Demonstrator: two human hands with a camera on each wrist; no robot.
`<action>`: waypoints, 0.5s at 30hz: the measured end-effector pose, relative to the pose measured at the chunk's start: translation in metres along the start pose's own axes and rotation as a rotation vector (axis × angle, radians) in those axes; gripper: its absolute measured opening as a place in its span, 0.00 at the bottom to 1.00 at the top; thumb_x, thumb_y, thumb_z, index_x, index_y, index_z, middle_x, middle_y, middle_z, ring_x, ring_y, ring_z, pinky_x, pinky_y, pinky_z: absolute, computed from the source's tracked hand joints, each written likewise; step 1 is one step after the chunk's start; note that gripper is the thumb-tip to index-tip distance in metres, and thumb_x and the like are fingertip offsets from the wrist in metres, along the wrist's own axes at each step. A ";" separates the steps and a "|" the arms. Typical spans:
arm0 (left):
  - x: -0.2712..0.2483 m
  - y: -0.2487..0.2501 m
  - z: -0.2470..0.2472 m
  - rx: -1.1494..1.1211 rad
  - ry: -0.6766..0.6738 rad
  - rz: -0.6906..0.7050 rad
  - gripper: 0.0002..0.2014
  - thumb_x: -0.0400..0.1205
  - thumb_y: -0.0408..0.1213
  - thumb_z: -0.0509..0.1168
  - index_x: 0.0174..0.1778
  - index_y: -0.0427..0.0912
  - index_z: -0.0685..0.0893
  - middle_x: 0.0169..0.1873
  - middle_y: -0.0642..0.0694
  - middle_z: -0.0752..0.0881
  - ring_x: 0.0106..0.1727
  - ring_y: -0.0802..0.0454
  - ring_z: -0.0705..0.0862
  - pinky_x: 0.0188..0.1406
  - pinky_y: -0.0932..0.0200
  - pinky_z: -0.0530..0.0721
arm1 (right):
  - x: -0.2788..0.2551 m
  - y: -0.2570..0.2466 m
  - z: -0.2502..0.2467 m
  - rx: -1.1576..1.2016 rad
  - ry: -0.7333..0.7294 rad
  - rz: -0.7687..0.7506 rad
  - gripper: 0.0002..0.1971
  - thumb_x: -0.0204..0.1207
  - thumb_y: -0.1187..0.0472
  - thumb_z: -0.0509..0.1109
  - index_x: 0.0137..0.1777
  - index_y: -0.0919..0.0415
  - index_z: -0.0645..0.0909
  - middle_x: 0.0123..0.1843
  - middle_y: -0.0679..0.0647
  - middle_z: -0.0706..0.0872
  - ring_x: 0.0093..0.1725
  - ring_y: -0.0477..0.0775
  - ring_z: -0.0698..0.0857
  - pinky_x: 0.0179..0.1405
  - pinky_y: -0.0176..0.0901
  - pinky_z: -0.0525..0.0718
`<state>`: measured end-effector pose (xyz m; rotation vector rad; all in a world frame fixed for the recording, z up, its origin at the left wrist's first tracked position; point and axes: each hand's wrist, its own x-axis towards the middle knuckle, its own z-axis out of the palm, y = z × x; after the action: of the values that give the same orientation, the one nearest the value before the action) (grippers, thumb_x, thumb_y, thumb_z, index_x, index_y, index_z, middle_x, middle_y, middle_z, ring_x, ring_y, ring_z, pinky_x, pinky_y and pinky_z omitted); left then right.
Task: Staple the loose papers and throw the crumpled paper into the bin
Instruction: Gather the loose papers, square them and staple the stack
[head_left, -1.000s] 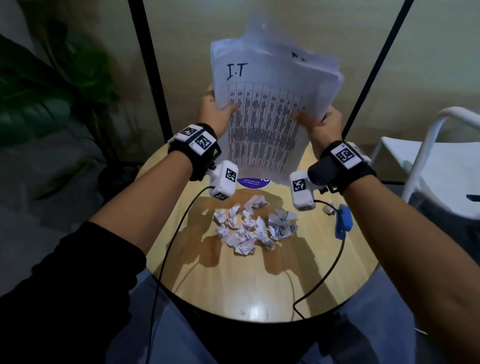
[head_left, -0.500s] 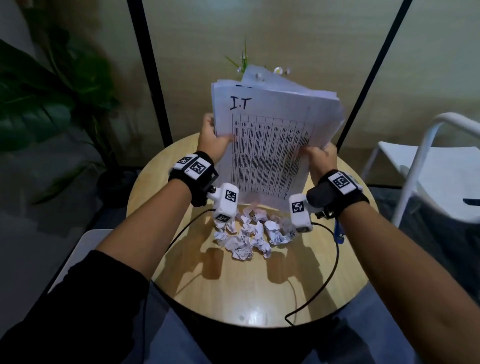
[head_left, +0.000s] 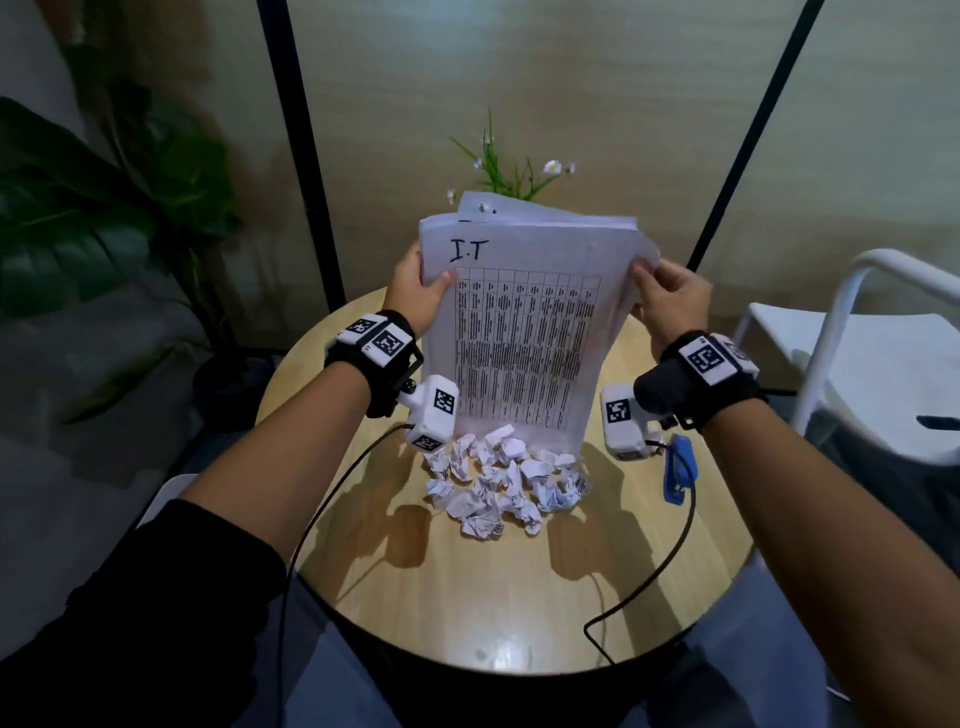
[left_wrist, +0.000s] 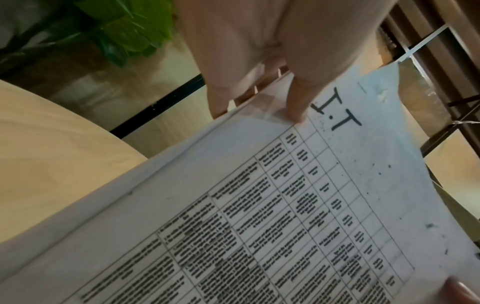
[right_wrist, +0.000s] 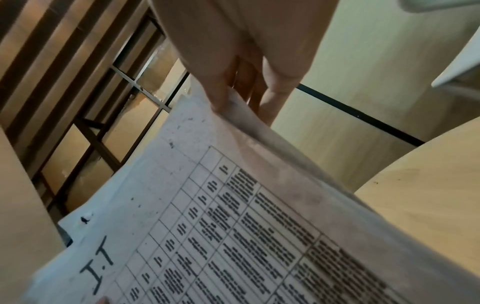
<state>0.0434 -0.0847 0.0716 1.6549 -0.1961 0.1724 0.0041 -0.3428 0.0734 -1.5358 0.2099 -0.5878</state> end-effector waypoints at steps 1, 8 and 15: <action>0.000 0.001 0.001 -0.001 -0.005 -0.009 0.21 0.82 0.27 0.61 0.72 0.34 0.70 0.66 0.34 0.80 0.66 0.39 0.81 0.68 0.39 0.78 | -0.001 -0.003 0.000 0.013 -0.011 0.009 0.09 0.79 0.64 0.67 0.41 0.51 0.85 0.42 0.51 0.87 0.47 0.55 0.83 0.57 0.59 0.84; -0.004 0.007 0.007 -0.052 -0.084 -0.006 0.21 0.83 0.30 0.60 0.73 0.36 0.68 0.63 0.35 0.81 0.62 0.43 0.81 0.67 0.40 0.79 | 0.001 -0.021 0.014 0.180 -0.026 -0.037 0.12 0.84 0.60 0.55 0.42 0.55 0.79 0.44 0.53 0.83 0.43 0.52 0.81 0.48 0.47 0.79; -0.004 0.004 0.007 -0.041 -0.038 -0.004 0.21 0.84 0.30 0.60 0.73 0.37 0.69 0.59 0.39 0.81 0.60 0.45 0.81 0.68 0.40 0.78 | 0.005 -0.025 0.020 0.315 -0.131 0.095 0.24 0.77 0.48 0.67 0.68 0.62 0.74 0.65 0.59 0.82 0.60 0.58 0.83 0.64 0.58 0.80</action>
<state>0.0385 -0.0919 0.0743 1.6181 -0.2242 0.1330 0.0121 -0.3260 0.0996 -1.2463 0.0841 -0.4210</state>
